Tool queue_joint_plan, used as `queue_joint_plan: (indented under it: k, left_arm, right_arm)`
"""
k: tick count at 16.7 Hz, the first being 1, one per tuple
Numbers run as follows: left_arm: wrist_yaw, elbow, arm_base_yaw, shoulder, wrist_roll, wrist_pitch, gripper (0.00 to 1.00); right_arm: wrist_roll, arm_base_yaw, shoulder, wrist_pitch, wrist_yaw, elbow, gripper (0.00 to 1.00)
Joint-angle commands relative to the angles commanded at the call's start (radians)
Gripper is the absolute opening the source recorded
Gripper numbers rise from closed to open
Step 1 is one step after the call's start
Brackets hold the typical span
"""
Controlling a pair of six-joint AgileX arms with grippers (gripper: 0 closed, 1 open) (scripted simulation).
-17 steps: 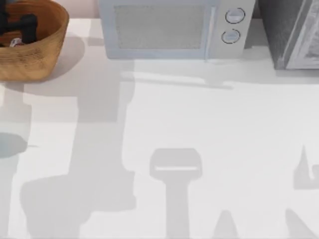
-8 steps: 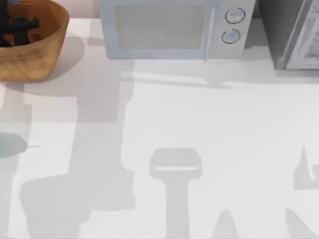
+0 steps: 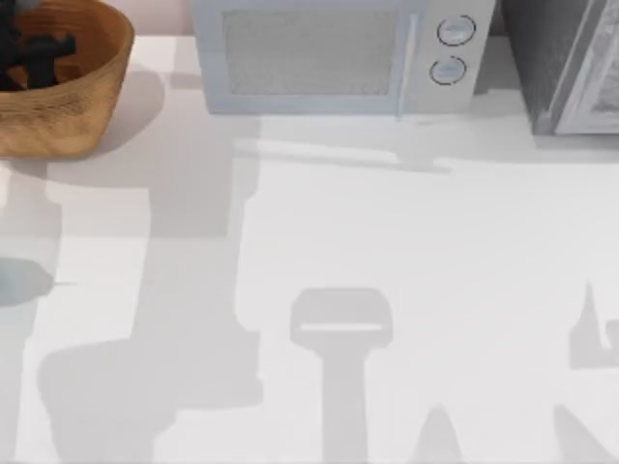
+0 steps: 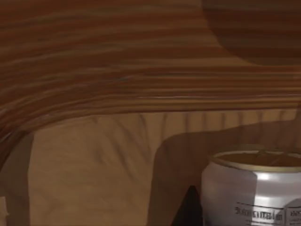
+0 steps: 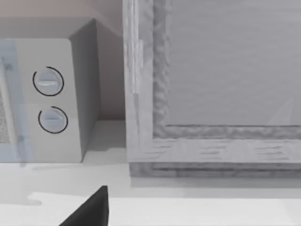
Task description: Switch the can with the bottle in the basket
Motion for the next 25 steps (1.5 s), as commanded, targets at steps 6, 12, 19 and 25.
queue_joint_plan:
  k: [6,12,19,25]
  left_arm:
    - [0.001,-0.091,-0.006,-0.111,-0.018,0.021,0.00]
    - [-0.021,-0.507,-0.028,-0.498,-0.043,0.199,0.00]
    - [-0.071,-1.267,-0.079,-1.233,-0.059,0.563,0.00]
    - [-0.136,-2.018,-0.115,-1.931,-0.070,0.913,0.00]
  right_arm:
    - [0.000,0.000,0.000,0.000,0.000,0.000,1.00]
    - [0.000,0.000,0.000,0.000,0.000,0.000,1.00]
    - [0.000,0.000,0.000,0.000,0.000,0.000,1.00]
    - [0.000,0.000,0.000,0.000,0.000,0.000,1.00]
